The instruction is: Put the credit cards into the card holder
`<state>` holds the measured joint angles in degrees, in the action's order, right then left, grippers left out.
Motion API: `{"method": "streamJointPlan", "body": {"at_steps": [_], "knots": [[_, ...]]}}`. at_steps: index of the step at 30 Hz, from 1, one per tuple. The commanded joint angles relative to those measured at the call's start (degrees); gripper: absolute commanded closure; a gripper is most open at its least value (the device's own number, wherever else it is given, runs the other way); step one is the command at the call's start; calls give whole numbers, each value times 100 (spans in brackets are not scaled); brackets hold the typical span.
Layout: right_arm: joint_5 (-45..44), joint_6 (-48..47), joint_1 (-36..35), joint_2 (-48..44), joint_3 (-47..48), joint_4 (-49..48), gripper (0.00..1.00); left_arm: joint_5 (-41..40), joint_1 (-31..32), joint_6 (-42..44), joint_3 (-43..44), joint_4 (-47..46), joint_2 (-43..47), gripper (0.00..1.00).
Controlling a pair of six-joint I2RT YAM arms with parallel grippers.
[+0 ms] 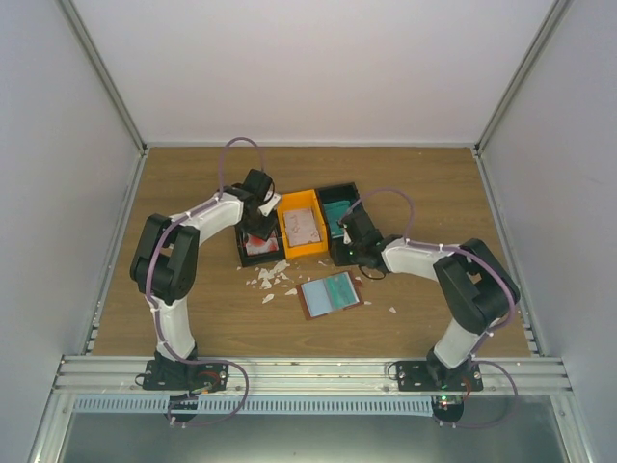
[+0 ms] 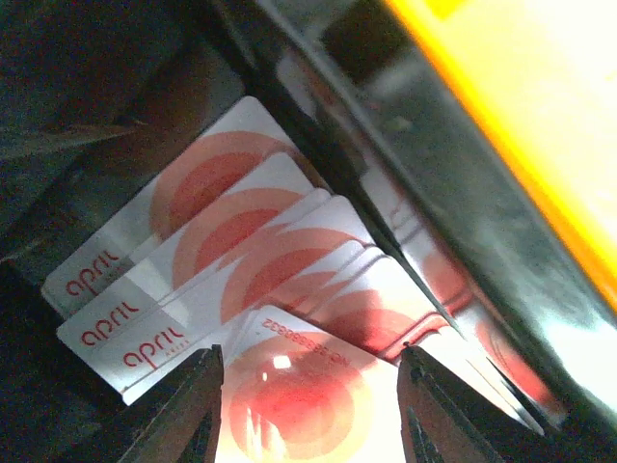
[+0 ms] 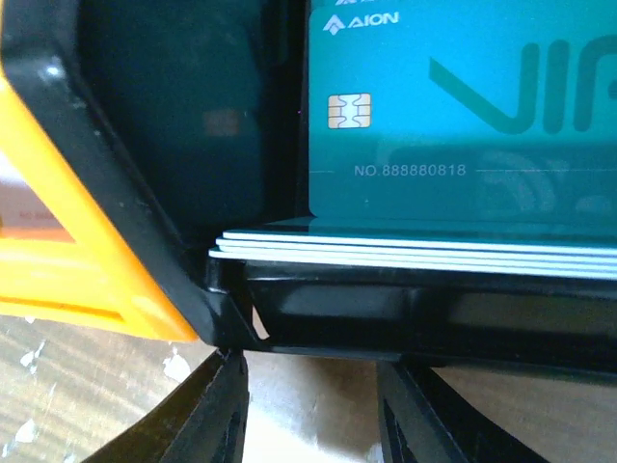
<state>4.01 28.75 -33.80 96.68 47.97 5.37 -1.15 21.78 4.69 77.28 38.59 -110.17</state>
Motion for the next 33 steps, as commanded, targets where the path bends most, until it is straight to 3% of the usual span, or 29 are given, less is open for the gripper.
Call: {"method": "streamJointPlan", "body": {"at_steps": [1,14,23,33], "knots": [[-498,-302,25,185,371,-238,63,458,174,-143,-499,223,198,47],[-668,-747,343,836,1196,-464,63,399,487,-216,-781,156,583,46],[-286,-323,322,233,690,-697,61,-549,497,174,-767,-345,932,54],[94,106,-19,-322,24,-940,57,33,269,446,-681,-90,810,50]]}}
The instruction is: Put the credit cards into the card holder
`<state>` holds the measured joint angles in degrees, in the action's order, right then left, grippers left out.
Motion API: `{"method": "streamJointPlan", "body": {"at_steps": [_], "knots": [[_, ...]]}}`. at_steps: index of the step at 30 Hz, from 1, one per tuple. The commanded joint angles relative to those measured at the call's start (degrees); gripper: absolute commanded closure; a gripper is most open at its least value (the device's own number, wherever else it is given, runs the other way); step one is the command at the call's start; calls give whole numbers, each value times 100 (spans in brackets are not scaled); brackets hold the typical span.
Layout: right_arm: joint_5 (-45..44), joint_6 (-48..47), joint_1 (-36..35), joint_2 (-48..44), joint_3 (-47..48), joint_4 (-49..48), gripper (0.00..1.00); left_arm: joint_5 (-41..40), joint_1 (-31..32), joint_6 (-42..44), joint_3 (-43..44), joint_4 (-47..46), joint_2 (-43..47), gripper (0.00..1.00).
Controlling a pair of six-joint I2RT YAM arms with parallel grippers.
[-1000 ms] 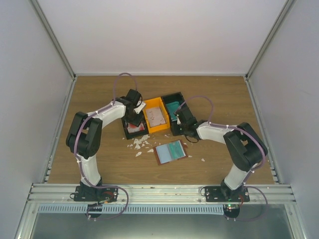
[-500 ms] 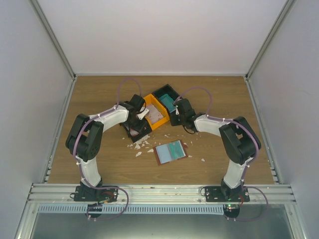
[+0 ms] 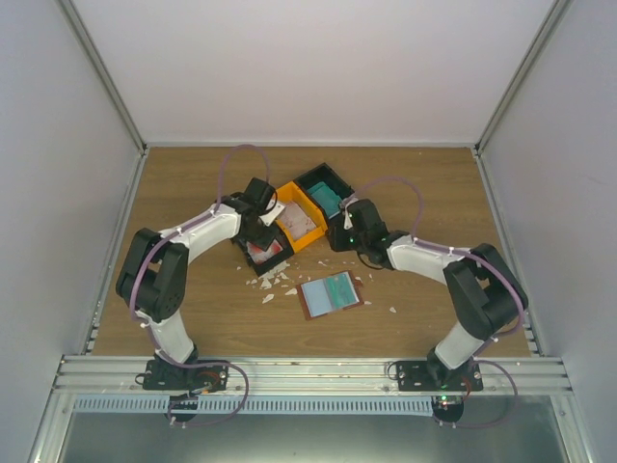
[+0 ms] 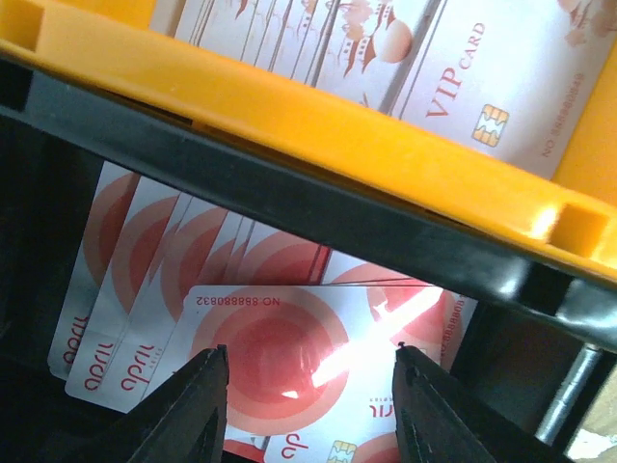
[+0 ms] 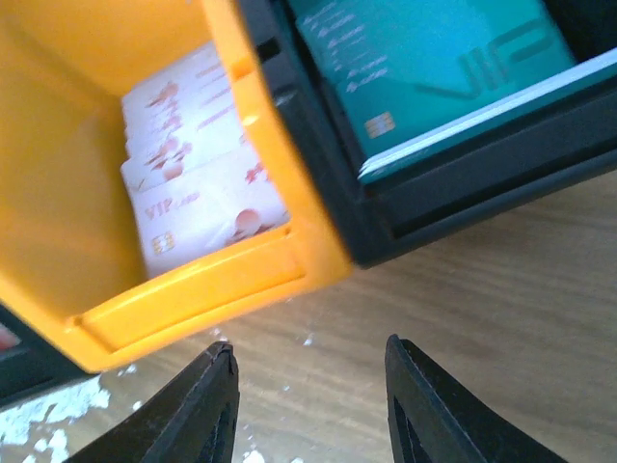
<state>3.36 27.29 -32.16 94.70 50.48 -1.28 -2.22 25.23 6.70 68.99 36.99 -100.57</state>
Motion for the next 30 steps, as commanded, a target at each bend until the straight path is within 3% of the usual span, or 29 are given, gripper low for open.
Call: {"method": "streamJointPlan", "body": {"at_steps": [1,8,15,23,27,30], "knots": [[165,292,-271,-109,-265,-303,57,176,-98,300,164,85,-178,51],[120,501,-710,146,-342,-509,59,7,-194,772,-24,-352,-62,55],[43,599,-976,340,-296,-620,59,213,-369,1078,-20,-450,-280,43],[-68,593,-1209,647,-57,-589,59,212,-440,1117,62,-425,-671,39],[-117,587,-1248,701,12,-554,59,627,-440,1063,211,-163,-951,36],[-102,540,-1257,793,117,-505,59,970,-432,1067,320,62,-1082,39]]}}
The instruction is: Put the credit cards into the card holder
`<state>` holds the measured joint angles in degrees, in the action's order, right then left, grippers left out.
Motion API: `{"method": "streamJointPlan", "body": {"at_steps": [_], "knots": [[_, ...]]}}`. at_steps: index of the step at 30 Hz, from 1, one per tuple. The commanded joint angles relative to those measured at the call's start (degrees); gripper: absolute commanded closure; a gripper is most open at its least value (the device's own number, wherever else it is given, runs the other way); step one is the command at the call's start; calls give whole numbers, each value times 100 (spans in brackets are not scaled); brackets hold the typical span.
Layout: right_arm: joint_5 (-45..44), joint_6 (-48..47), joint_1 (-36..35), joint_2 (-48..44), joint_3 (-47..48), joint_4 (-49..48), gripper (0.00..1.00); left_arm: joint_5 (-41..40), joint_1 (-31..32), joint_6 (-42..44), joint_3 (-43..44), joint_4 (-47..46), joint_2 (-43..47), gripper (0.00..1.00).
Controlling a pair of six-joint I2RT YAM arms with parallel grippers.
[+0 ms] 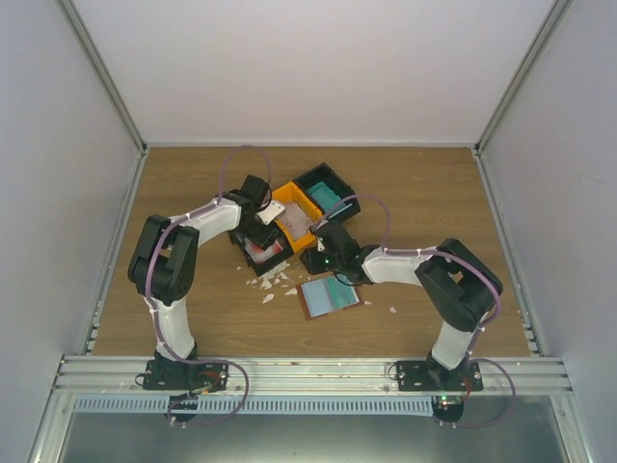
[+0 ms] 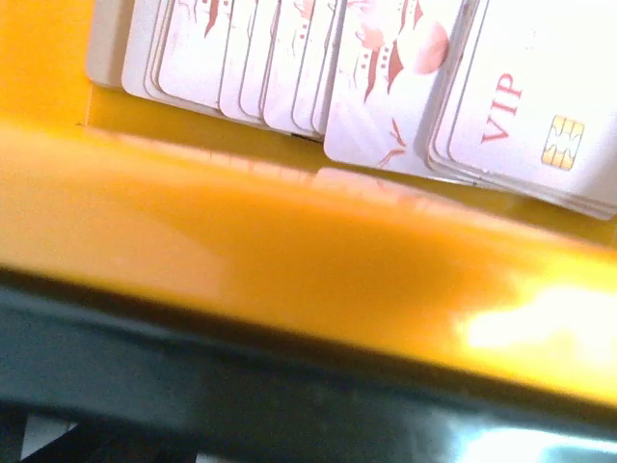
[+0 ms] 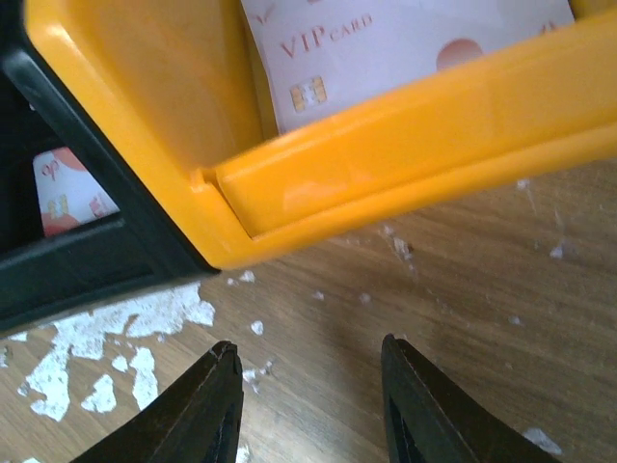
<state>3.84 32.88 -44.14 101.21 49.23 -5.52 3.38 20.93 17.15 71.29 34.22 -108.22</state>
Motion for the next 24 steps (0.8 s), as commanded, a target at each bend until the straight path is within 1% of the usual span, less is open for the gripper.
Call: {"method": "streamJointPlan", "body": {"at_steps": [1,7,10,14,16,20,24], "knots": [[-147,-42,-60,189,284,-73,59,475,-7,15,111,374,-321,41],[-169,-150,-54,520,634,45,59,625,-1,-17,141,526,-168,57],[-164,-147,-58,628,760,90,59,760,1,-24,170,614,-6,61],[-110,-140,-57,783,914,148,59,882,22,-66,255,823,132,63],[-77,-116,-60,839,982,185,60,801,71,-122,284,947,159,64],[-46,-94,-53,873,1039,217,60,896,180,-145,46,898,411,64],[-20,-53,-51,896,1062,206,60,1053,224,-173,8,919,600,64]]}}
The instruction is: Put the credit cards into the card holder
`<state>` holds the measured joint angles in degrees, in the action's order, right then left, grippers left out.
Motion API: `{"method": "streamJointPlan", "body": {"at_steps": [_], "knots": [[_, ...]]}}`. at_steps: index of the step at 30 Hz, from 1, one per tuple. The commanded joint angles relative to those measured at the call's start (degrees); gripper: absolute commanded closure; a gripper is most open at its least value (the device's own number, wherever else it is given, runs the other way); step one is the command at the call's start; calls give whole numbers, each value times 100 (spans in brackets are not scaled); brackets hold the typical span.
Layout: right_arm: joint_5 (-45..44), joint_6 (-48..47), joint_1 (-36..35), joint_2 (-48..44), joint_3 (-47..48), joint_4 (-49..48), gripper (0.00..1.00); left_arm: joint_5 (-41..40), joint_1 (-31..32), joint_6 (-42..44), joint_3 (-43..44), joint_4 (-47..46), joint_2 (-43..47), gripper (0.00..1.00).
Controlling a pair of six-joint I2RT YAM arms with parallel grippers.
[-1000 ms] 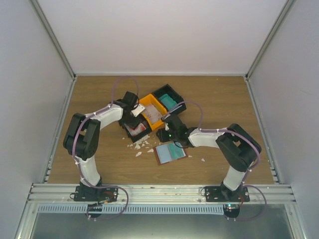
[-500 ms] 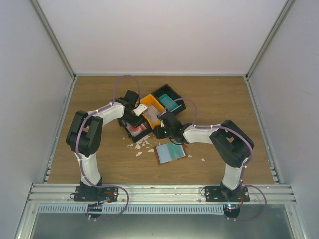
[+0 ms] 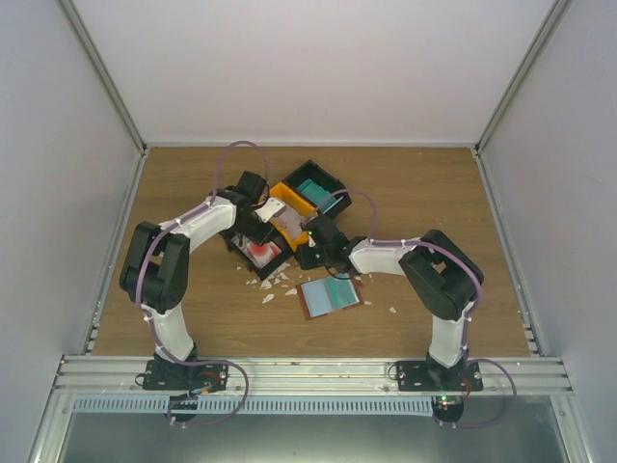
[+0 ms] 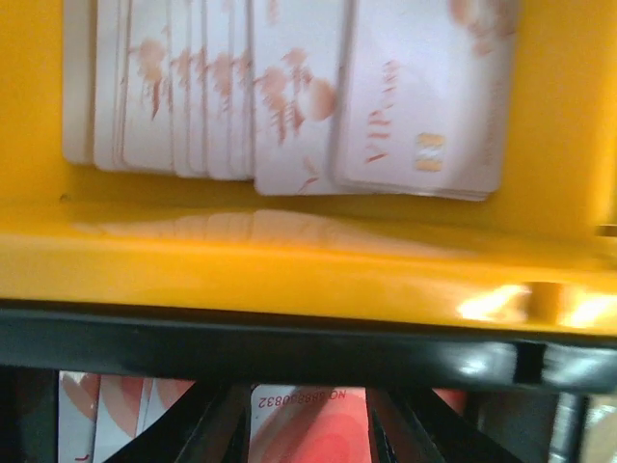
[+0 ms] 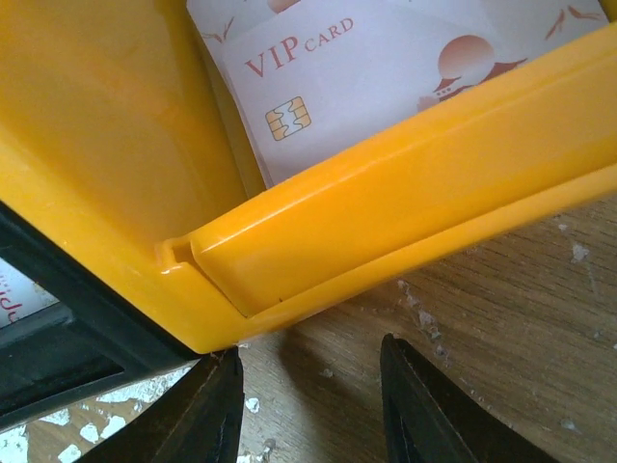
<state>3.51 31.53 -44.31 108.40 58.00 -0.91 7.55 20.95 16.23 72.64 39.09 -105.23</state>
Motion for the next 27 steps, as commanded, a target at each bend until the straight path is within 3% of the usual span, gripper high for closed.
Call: {"method": "streamJointPlan", "body": {"at_steps": [1,18,20,24,27], "knots": [[21,90,-38,181,188,-265,60,716,232,-77,-127,458,350,64],[71,148,-12,175,199,-243,60,889,574,-512,-577,554,969,67],[49,168,-15,140,173,-248,60,654,577,-559,-554,519,1055,64],[60,169,-16,104,176,-259,59,-60,516,-816,-508,427,1104,49],[75,178,-11,103,177,-278,59,-337,366,-939,-501,391,1039,48]]}}
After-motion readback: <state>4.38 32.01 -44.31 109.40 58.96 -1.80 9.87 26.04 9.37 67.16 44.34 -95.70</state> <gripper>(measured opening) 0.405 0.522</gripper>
